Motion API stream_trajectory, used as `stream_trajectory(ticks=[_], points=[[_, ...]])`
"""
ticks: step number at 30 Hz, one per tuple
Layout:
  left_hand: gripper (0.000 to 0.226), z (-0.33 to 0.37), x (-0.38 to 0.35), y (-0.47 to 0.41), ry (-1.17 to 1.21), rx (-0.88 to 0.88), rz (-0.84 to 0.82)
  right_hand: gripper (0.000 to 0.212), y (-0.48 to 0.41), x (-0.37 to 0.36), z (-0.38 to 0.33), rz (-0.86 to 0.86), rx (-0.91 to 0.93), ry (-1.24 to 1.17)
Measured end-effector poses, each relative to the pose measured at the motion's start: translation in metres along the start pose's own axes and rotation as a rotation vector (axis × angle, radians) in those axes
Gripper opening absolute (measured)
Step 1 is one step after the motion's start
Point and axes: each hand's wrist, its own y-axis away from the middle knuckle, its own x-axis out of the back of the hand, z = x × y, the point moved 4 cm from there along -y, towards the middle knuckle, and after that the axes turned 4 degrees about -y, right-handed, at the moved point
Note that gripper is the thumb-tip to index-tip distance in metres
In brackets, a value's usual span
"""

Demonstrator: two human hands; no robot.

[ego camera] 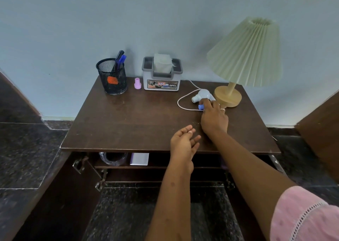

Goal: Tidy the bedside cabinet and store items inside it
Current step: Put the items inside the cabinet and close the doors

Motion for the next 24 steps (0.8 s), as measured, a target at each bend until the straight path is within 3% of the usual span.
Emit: stream_trajectory(ticks=[13,17,21,24], points=[[0.022,-0.002,0.002,-0.002,0.053,-0.003,0.013,0.032,0.003,0.000,-0.002,0.018,0.034,-0.024],[0.035,0.005,0.007,-0.008,0.049,-0.077,0.042,0.025,0.014,0.003,-0.013,0.029,0.201,-0.173],[0.055,0.017,0.018,-0.014,0.013,-0.243,0.089,0.027,0.039,0.000,-0.038,-0.116,0.383,-0.377],[0.053,0.024,0.031,-0.016,-0.023,-0.313,0.110,0.029,0.057,-0.002,-0.054,-0.201,0.460,-0.455]])
